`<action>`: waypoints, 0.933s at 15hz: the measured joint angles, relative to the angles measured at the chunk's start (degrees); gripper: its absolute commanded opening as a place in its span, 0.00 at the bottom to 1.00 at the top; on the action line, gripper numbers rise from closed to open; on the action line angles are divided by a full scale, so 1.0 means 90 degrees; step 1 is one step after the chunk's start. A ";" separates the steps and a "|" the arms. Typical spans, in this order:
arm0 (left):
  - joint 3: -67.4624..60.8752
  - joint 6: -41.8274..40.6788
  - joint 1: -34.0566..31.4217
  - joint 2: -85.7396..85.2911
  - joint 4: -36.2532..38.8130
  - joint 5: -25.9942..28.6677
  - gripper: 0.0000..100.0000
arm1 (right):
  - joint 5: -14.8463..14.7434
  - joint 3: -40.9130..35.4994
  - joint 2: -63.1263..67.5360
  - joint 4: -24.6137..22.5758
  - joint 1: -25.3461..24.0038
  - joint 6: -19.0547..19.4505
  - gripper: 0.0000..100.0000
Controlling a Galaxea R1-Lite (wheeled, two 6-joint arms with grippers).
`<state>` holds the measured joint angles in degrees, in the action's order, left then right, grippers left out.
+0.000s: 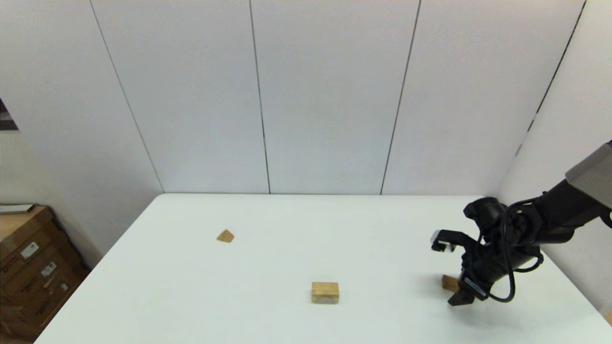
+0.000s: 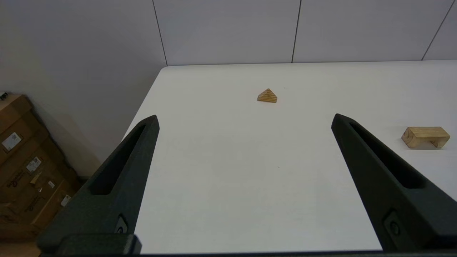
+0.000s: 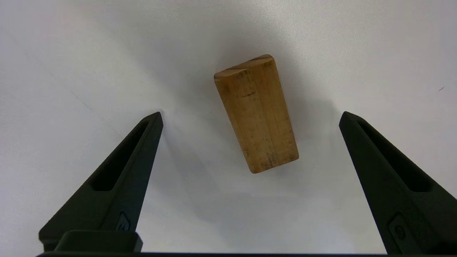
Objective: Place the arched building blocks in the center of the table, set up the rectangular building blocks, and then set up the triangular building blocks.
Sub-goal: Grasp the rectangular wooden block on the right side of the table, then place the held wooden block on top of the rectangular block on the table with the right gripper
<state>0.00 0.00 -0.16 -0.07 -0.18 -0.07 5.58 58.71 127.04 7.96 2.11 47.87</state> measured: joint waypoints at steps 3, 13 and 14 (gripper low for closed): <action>0.0000 0.0000 0.0000 0.0000 0.0000 -0.0003 1.00 | -0.0023 -0.0004 0.0027 0.0000 0.0028 0.0003 0.00; 0.0000 0.0000 0.0000 0.0000 0.0000 0.0000 1.00 | -0.0015 -0.0028 0.0039 0.0030 0.0099 0.0000 0.00; 0.0000 0.0000 0.0000 0.0000 0.0000 0.0000 1.00 | -0.0008 -0.0028 0.0039 0.0039 0.0099 0.0005 0.00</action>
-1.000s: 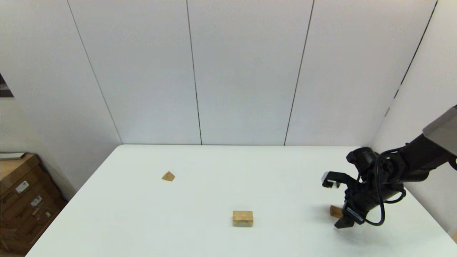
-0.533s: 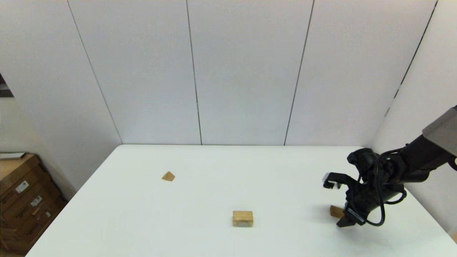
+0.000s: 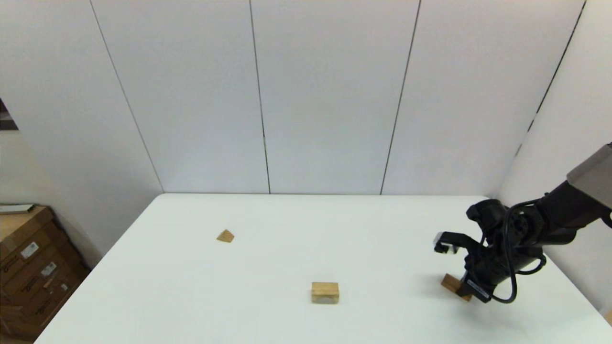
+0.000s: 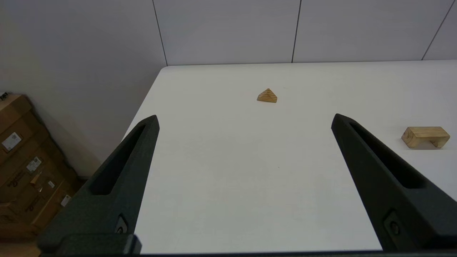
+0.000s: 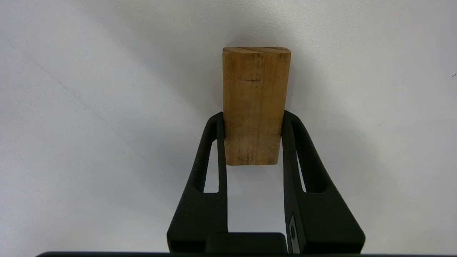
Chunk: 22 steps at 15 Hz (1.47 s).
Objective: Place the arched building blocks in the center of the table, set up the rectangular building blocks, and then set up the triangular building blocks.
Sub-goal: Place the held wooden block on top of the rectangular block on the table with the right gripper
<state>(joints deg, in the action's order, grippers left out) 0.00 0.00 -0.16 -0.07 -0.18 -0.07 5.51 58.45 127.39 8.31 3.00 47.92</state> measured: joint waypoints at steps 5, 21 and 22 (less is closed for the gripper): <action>0.0000 0.0000 0.0000 0.0000 0.0000 0.0003 1.00 | 0.0153 -0.0008 -0.0217 0.0073 -0.0110 0.0014 0.00; 0.0000 0.0000 0.0000 0.0000 0.0000 0.0000 1.00 | 0.0328 0.2319 -0.0515 0.1491 -0.4084 -0.0423 0.00; 0.0000 -0.0003 0.0000 0.0000 0.0000 -0.0003 1.00 | 0.0325 0.2453 -0.0360 0.1571 -0.4200 -0.0443 0.00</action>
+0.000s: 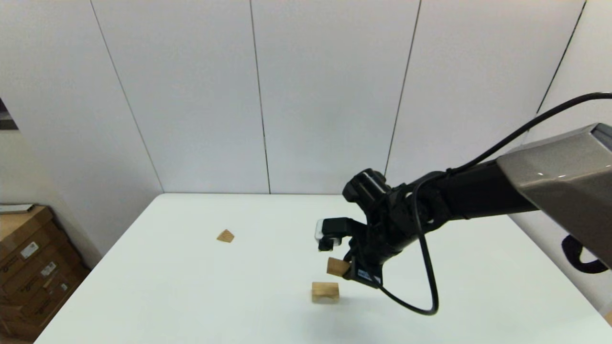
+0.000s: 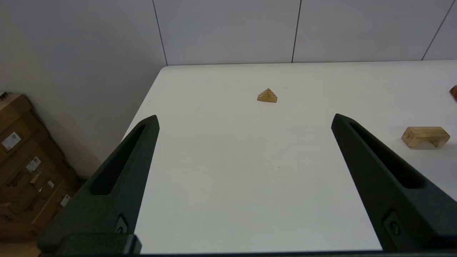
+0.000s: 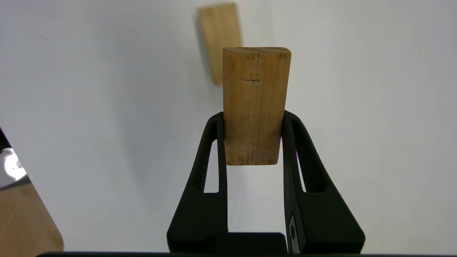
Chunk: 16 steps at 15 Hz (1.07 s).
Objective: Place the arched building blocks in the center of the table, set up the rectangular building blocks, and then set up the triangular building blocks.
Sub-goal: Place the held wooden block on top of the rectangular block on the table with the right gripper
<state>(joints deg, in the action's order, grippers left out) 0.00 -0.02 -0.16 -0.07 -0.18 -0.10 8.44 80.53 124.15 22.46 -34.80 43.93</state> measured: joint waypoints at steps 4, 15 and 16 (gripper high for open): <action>0.0000 0.0003 0.0000 0.0000 0.0003 0.0003 1.00 | 0.0003 0.0555 0.0573 0.0471 -0.0322 -0.0056 0.00; 0.0000 0.0003 0.0000 0.0000 0.0003 0.0003 1.00 | -0.0046 0.2056 0.1501 0.1566 -0.0390 -0.0199 0.00; 0.0000 0.0003 0.0000 0.0000 0.0003 0.0003 1.00 | -0.0084 0.2076 0.1540 0.1571 -0.0378 -0.0214 0.00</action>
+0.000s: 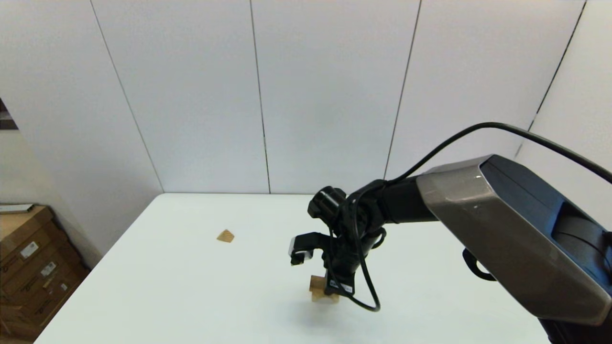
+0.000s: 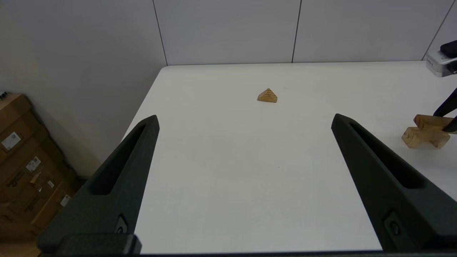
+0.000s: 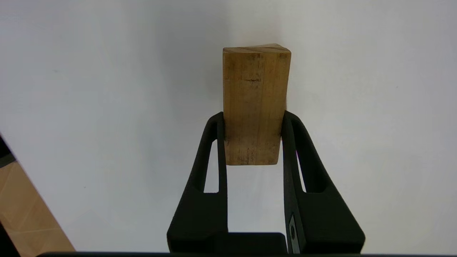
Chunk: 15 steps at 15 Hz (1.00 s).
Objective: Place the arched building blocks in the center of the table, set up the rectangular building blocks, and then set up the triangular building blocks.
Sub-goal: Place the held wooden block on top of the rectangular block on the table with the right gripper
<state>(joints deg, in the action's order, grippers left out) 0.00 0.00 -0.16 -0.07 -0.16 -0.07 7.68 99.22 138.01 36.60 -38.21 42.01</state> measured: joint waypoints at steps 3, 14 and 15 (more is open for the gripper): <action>0.0000 0.0000 0.0000 0.0000 -0.0003 0.0000 1.00 | -0.0015 0.0016 0.0061 0.0003 0.0047 -0.0004 0.00; 0.0000 -0.0003 0.0000 0.0000 0.0000 0.0000 1.00 | -0.0012 -0.0018 0.0129 0.0003 0.0087 -0.0012 0.00; 0.0000 0.0000 0.0000 0.0000 -0.0003 0.0000 1.00 | -0.0012 -0.0018 0.0141 0.0003 0.0087 -0.0009 0.00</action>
<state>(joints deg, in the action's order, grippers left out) 0.00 0.00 -0.16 -0.07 -0.18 -0.07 7.57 99.06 139.28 36.62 -37.43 41.92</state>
